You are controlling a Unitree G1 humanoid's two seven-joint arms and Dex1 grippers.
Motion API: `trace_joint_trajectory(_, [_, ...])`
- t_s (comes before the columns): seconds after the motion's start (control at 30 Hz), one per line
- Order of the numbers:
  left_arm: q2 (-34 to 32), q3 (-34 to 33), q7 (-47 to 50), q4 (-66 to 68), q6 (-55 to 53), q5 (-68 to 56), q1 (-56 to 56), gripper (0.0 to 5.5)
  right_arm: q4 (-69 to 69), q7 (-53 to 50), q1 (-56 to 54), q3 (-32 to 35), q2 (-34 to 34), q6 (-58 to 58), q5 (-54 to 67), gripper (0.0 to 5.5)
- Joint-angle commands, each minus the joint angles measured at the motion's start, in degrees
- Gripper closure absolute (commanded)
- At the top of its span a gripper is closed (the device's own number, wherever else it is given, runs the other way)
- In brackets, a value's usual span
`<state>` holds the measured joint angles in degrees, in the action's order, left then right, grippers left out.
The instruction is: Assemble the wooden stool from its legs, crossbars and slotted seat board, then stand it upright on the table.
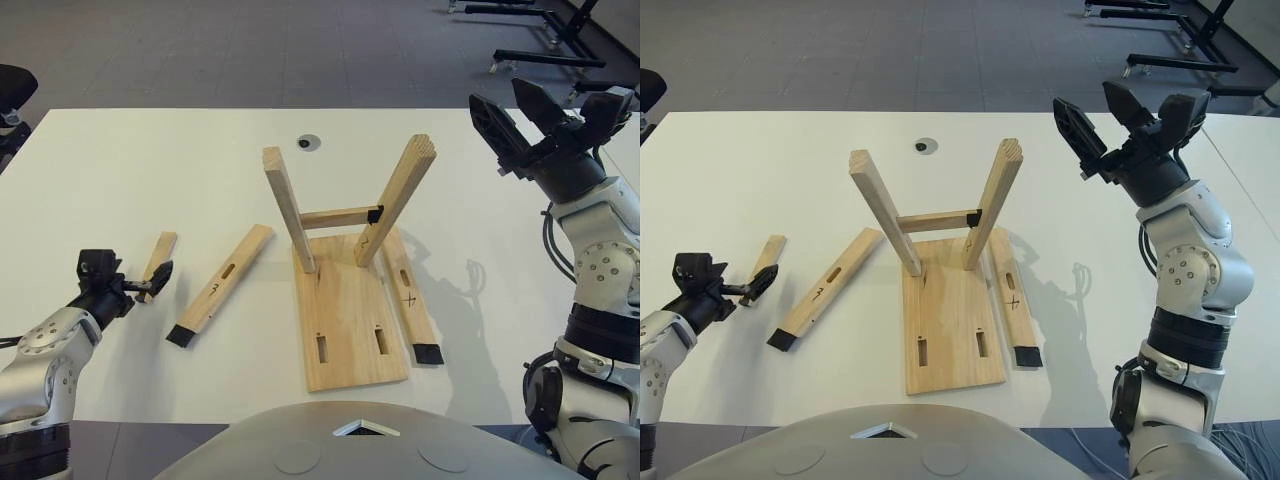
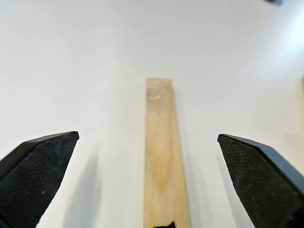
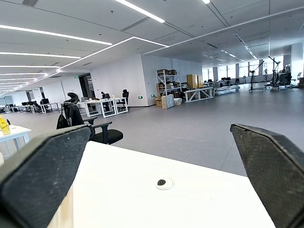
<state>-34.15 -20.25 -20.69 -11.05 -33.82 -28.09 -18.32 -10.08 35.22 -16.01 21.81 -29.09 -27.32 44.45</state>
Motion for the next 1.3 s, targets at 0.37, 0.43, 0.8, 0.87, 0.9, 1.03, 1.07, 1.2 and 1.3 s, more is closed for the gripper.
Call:
trace_joint_trajectory(0.37, [1.9, 3.5, -1.7, 0.6, -3.0, 4.2, -3.3, 1.15, -1.1, 0.1, -1.1, -2.2, -0.6, 0.0, -1.3, 0.1])
trace_joint_trajectory(0.43, [1.4, 4.6, -2.0, 0.5, -2.7, 5.8, -3.8, 1.51, -0.9, 0.2, -1.5, -2.3, -0.6, -0.1, -1.2, 0.1])
trace_joint_trajectory(0.8, [-2.3, 10.2, -6.9, 1.7, 0.7, 11.3, -4.4, 3.25, -0.4, 0.4, -2.1, -2.2, -0.2, 0.8, -1.1, 0.1])
trace_joint_trajectory(0.87, [-2.5, 10.2, -6.9, 2.5, 0.9, 11.8, -4.1, 3.51, -0.3, 0.4, -2.2, -2.2, -0.1, 0.9, -1.1, 0.1])
trace_joint_trajectory(0.9, [-2.6, 10.2, -6.8, 2.8, 1.0, 12.0, -4.0, 3.69, -0.2, 0.4, -2.3, -2.2, -0.1, 1.0, -1.1, 0.1])
trace_joint_trajectory(1.03, [-1.5, 9.0, -5.2, 4.6, 3.2, 12.6, -2.0, 4.22, 0.1, 0.4, -2.6, -2.2, -0.2, 1.2, -1.2, 0.1])
trace_joint_trajectory(1.07, [-0.9, 8.2, -4.5, 5.3, 4.4, 12.6, -0.9, 4.22, 0.3, 0.4, -2.8, -2.1, -0.2, 1.2, -1.1, 0.1])
trace_joint_trajectory(1.2, [0.2, 5.7, -3.4, 7.2, 13.4, 13.5, 4.0, 4.22, 1.2, 0.1, -4.4, -1.6, -0.1, 1.3, -0.5, 0.1])
trace_joint_trajectory(1.3, [1.0, 3.0, -2.1, 5.9, 25.1, 14.0, 12.4, 4.22, 0.8, -0.8, -6.2, -1.2, 0.4, -0.1, 1.6, 0.1])
